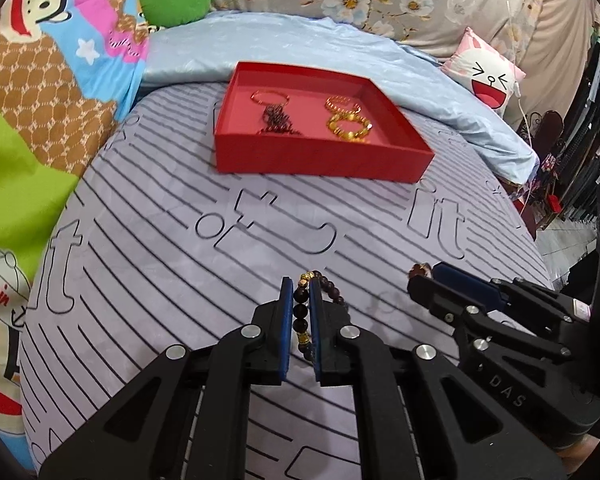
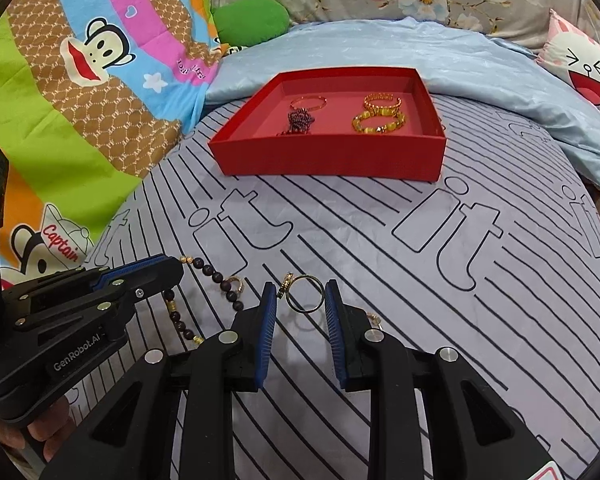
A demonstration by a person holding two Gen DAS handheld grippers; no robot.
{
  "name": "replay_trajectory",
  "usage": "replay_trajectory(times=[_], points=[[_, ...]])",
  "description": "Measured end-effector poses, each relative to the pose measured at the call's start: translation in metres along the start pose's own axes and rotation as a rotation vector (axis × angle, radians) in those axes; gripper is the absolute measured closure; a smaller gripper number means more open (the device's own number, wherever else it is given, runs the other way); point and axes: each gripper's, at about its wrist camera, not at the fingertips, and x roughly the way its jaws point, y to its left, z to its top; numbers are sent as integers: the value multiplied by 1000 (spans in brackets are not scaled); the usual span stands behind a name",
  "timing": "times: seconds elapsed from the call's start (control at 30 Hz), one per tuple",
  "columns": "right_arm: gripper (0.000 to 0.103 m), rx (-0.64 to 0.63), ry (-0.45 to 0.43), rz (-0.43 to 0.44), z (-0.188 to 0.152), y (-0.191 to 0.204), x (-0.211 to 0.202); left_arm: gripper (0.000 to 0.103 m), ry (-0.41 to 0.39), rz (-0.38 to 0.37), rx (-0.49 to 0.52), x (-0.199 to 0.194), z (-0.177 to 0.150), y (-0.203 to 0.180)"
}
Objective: Organize jewelry
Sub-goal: 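Grasp the gold ring with the right tool while the left tool holds the dark bracelet, then carry the dark bracelet and gold ring into the red tray and open both tools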
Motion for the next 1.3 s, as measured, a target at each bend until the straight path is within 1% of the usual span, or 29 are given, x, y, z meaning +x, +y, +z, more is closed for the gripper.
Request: replay_trajectory(times=[0.23,0.4,0.73,0.9,1.0,1.17,1.3], points=[[80,2,-34,1,10,-4,-10,95,-32,-13,36,-6,19,-17],[80,10,-59,-9,23,-10,-16,95,-61,-29,58,-9,35,-28],[80,34,-130,-57,67,-35,-21,95,-128,-80,94,-5,85,-48],[80,35,-159,-84,93,-47,-16,95,-152,-81,113,6,115,-56],[80,30,-164,-95,108,-52,-7,95,-161,-100,104,17,135,-56],[80,43,-164,-101,131,-63,14,95,-148,-149,84,41,165,-55],[80,72,-150,-101,145,-75,33,95,-131,-164,72,65,180,-54]])
